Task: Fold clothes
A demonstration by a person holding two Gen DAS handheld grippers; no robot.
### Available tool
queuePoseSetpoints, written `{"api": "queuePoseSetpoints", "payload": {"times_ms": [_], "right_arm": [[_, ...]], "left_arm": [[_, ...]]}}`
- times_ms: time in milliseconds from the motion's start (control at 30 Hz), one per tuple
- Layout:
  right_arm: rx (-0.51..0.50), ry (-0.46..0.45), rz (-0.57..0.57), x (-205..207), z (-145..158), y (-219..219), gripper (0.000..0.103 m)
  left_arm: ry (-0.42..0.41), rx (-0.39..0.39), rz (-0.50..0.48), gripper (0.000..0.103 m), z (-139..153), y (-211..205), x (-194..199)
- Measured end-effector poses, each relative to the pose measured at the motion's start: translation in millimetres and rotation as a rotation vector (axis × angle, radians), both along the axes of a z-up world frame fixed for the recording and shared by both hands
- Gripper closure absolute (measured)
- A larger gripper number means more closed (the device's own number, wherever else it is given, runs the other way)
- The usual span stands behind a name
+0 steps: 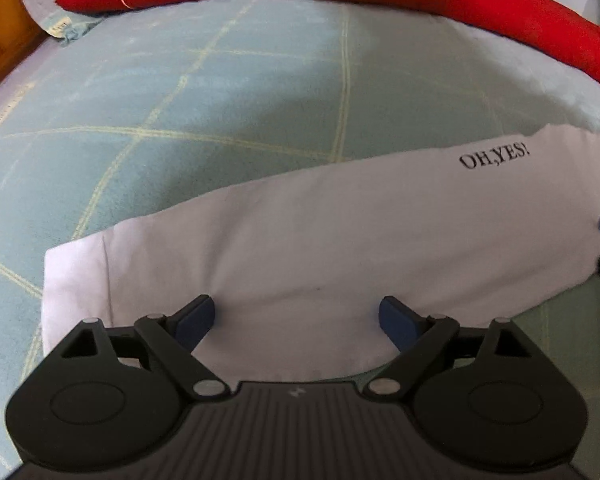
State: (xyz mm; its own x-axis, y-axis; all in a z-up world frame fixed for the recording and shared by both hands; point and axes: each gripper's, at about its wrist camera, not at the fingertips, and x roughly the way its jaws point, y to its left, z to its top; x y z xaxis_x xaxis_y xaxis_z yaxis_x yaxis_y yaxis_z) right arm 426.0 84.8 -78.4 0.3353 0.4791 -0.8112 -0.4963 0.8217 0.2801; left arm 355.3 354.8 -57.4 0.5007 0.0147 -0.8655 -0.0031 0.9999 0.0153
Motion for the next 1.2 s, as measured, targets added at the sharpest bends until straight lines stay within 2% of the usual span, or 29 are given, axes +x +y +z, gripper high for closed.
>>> {"api": "queuePoseSetpoints", "payload": {"times_ms": [133,233,300,467,633,800,967,1200], "right_arm": [[-0.039,-0.123,-0.096,-6,21,-33,0.000],[-0.168,-0.211,-0.213,-2,23,-72,0.000],[-0.268,-0.217,-0.295,7,14,-99,0.000],[-0.334,-0.169,-0.481,28,-9,-161,0.000],[-0.218,-0.148,-0.553,56,-26,-184,0.000],[-0.145,-0.191,-0.539,51,-3,-206,0.000],[-0.198,-0.261,-0.547,6,19,-252,0.000],[-0.326,-0.235,-0.593,-38,17,-323,0.000]], "left_arm": [[-0.010,0.023,0.012,0.014,2,-11,5],[-0.017,0.040,0.020,0.014,4,-19,8],[-0.022,0.052,0.026,0.014,6,-25,11],[-0.030,0.044,-0.030,0.014,9,-60,14],[-0.054,0.051,-0.095,0.014,20,-103,17],[-0.095,0.039,-0.160,0.014,37,-151,26],[-0.114,-0.005,-0.236,0.014,46,-206,36],[-0.114,-0.078,-0.341,0.014,43,-288,50]]}}
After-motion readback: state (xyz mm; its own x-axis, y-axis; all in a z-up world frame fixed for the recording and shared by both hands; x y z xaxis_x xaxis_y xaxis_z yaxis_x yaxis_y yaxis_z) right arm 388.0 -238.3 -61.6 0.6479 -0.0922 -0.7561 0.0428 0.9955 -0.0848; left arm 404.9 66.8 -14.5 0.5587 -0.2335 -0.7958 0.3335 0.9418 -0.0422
